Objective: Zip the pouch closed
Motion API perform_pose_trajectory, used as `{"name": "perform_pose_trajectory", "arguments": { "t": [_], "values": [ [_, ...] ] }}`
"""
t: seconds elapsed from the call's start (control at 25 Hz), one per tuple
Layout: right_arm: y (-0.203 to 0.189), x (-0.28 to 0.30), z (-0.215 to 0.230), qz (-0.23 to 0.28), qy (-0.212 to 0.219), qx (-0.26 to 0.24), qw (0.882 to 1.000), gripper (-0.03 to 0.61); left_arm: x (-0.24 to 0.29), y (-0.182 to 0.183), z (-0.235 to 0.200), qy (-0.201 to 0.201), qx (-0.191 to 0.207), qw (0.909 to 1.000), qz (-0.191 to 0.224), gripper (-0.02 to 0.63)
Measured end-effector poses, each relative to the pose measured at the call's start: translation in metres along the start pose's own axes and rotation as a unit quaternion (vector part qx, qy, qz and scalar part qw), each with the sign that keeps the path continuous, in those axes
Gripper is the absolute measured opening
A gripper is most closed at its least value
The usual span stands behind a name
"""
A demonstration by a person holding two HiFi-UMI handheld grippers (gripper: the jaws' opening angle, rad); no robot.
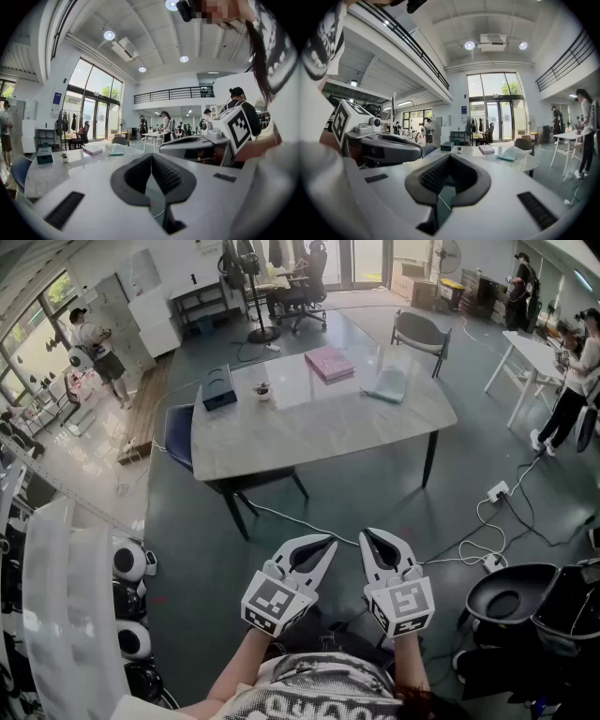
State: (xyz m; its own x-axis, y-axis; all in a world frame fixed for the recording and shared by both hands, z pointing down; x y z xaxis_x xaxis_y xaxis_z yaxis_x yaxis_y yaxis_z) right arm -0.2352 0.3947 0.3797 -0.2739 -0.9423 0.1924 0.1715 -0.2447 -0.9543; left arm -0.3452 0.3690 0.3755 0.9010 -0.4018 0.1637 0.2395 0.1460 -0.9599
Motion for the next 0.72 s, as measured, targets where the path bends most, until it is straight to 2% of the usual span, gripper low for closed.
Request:
{"name": "perform_pose_trajectory", "arguments": {
  "t": [0.48, 0.72],
  "values": [
    [-0.002, -0.006, 0.017, 0.005, 0.0, 0.002, 1.0, 0.0, 0.016, -0.004, 0.013, -0.002, -0.009, 0.9999, -0.008, 0.014],
    [0.0, 0.004, 0.039, 0.004, -0.005, 0.016, 1.0, 0.0, 0.039, -0.01, 0.0, -0.004, -0.013, 0.9997, -0.019, 0.014]
  ]
}}
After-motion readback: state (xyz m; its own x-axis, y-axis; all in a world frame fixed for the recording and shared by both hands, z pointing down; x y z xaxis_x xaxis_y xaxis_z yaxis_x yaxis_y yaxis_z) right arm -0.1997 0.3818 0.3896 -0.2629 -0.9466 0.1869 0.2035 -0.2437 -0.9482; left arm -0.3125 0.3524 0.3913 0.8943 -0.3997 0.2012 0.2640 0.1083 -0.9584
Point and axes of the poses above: the fingertips, and each gripper's own axes: x forward along the fingers, z to its right, y out of its top, the point moved 5 cm from there along -x, backward along the fingers, and after that the axes turned 14 degrees about x, right-handed, at the moved point
